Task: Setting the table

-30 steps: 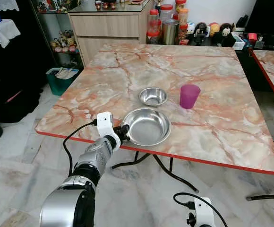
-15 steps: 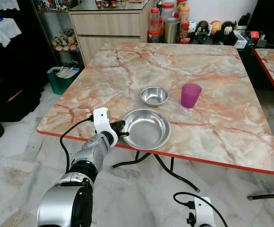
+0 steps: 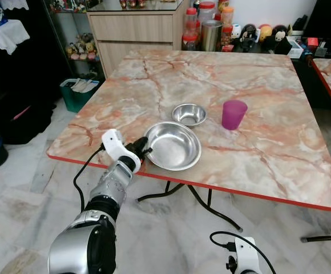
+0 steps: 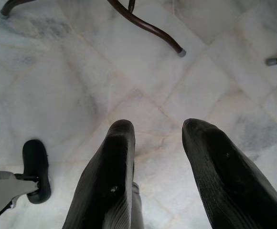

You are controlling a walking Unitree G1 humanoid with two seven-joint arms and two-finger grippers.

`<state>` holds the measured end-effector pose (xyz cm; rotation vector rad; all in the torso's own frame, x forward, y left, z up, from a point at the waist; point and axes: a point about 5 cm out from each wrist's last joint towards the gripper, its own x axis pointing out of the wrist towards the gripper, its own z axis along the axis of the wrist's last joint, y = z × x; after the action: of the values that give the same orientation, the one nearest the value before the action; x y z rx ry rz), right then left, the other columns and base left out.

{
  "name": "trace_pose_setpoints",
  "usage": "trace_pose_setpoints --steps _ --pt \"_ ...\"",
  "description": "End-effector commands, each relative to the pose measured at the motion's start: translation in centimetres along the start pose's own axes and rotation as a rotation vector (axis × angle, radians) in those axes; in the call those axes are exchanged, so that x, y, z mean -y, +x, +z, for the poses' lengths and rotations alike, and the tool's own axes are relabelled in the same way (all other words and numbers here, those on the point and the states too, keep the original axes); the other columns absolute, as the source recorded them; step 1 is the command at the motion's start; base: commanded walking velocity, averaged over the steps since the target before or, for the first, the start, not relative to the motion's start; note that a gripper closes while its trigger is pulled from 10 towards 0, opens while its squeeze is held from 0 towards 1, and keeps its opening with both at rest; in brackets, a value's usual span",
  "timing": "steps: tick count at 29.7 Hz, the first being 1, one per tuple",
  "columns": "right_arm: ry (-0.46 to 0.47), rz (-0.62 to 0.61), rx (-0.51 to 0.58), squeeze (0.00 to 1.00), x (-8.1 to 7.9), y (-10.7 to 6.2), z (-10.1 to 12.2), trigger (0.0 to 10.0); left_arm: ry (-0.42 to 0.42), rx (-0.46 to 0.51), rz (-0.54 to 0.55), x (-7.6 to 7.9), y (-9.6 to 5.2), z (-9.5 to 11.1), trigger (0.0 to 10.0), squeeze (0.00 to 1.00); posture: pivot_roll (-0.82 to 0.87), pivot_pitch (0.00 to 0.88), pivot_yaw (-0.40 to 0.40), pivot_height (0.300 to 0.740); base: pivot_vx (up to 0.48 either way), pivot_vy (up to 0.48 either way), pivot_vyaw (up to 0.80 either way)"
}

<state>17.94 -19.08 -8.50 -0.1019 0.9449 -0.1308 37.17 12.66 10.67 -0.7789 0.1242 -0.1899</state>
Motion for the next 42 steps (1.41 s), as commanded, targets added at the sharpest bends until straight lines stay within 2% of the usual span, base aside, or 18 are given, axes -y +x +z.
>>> trace_pose_setpoints --steps 1,3,4,10,13,15,17,18,19,20,25,35,37,38,39,40,41,42 --pt "0.017 0.004 0.011 0.00 0.1 0.0 0.2 10.0 -0.016 0.030 0.024 -1.1 -0.7 -0.1 10.0 0.00 0.04 0.000 0.044 0.740 0.000 0.000 0.00" --pt "0.024 0.010 0.025 0.00 0.1 0.0 0.4 10.0 0.016 0.035 0.037 -1.5 -1.0 -0.4 10.0 0.00 0.03 0.000 0.043 0.740 0.000 0.000 0.00" --pt "0.024 0.017 0.032 0.00 0.1 0.1 0.6 10.0 -0.025 0.060 0.022 -1.6 -1.3 -0.6 10.0 0.00 0.03 0.000 0.038 0.740 0.000 0.000 0.00" --pt "0.008 0.020 0.034 0.00 0.1 0.1 0.9 10.0 -0.100 0.086 0.027 -2.2 -2.0 -1.3 10.0 0.00 0.03 0.000 0.027 0.740 0.000 0.000 0.00" --pt "-0.006 0.026 0.033 0.00 0.2 0.2 1.0 10.0 -0.051 0.029 0.034 -2.3 -2.1 -2.4 10.0 0.00 0.04 0.000 0.018 0.740 0.000 0.000 0.00" --pt "-0.006 0.026 0.034 0.00 0.2 0.2 1.0 10.0 -0.044 0.024 0.030 -2.1 -2.1 -2.5 10.0 0.00 0.03 0.000 0.018 0.740 0.000 0.000 0.00" --pt "-0.004 0.024 0.038 0.00 0.2 0.2 1.1 10.0 0.016 -0.004 0.034 -1.8 -1.8 -2.6 10.0 0.00 0.03 0.000 0.013 0.740 0.000 0.000 0.00" --pt "-0.004 0.023 0.039 0.00 0.3 0.2 1.2 10.0 0.050 -0.012 0.020 -1.5 -1.7 -2.7 10.0 0.11 0.04 0.000 0.009 0.740 0.000 0.000 0.00" --pt "-0.004 0.023 0.039 0.00 0.3 0.2 1.2 10.0 0.070 -0.017 0.009 -1.3 -1.6 -2.7 10.0 0.11 0.04 0.000 0.008 0.740 0.000 0.000 0.00" --pt "-0.004 0.022 0.039 0.00 0.3 0.2 1.2 10.0 0.075 -0.018 0.003 -1.1 -1.5 -2.7 10.0 1.00 0.04 0.000 0.009 0.740 0.000 0.000 0.00" --pt "0.000 0.018 0.033 0.00 0.4 0.2 1.0 10.0 0.182 -0.047 0.020 -0.8 -1.2 -2.5 10.0 1.00 0.04 0.000 0.009 0.740 0.000 0.000 0.00" --pt "0.007 0.020 0.026 0.00 0.1 0.1 0.8 10.0 0.255 -0.040 0.008 0.2 -0.6 -1.8 10.0 1.00 0.05 0.000 0.017 0.740 0.000 0.000 0.00" --pt "0.011 0.019 0.026 0.00 0.0 0.1 0.8 10.0 0.306 -0.032 0.024 0.3 -0.4 -1.3 10.0 1.00 0.05 0.000 0.023 0.740 0.000 0.000 0.00" --pt "0.012 0.019 0.025 0.00 0.0 0.1 0.8 10.0 0.337 -0.036 0.019 0.4 -0.3 -1.1 10.0 0.28 0.05 0.000 0.023 0.740 0.000 0.000 0.00" --pt "0.012 0.019 0.025 0.00 0.0 0.1 0.8 10.0 0.337 -0.036 0.019 0.4 -0.3 -1.1 10.0 0.28 0.05 0.000 0.023 0.740 0.000 0.000 0.00" --pt "0.013 0.020 0.024 0.00 -0.1 0.1 0.7 10.0 0.372 -0.051 0.003 0.6 -0.2 -1.2 10.0 0.00 0.05 0.000 0.024 0.740 0.000 0.000 0.00" --pt "0.013 0.021 0.023 0.00 -0.1 0.1 0.7 10.0 0.409 -0.072 -0.014 1.0 -0.1 -1.3 10.0 0.00 0.05 0.000 0.026 0.740 0.000 0.000 0.00" --pt "0.013 0.021 0.023 0.00 -0.1 0.1 0.7 10.0 0.409 -0.072 -0.014 1.0 -0.1 -1.3 10.0 0.00 0.05 0.000 0.026 0.740 0.000 0.000 0.00"
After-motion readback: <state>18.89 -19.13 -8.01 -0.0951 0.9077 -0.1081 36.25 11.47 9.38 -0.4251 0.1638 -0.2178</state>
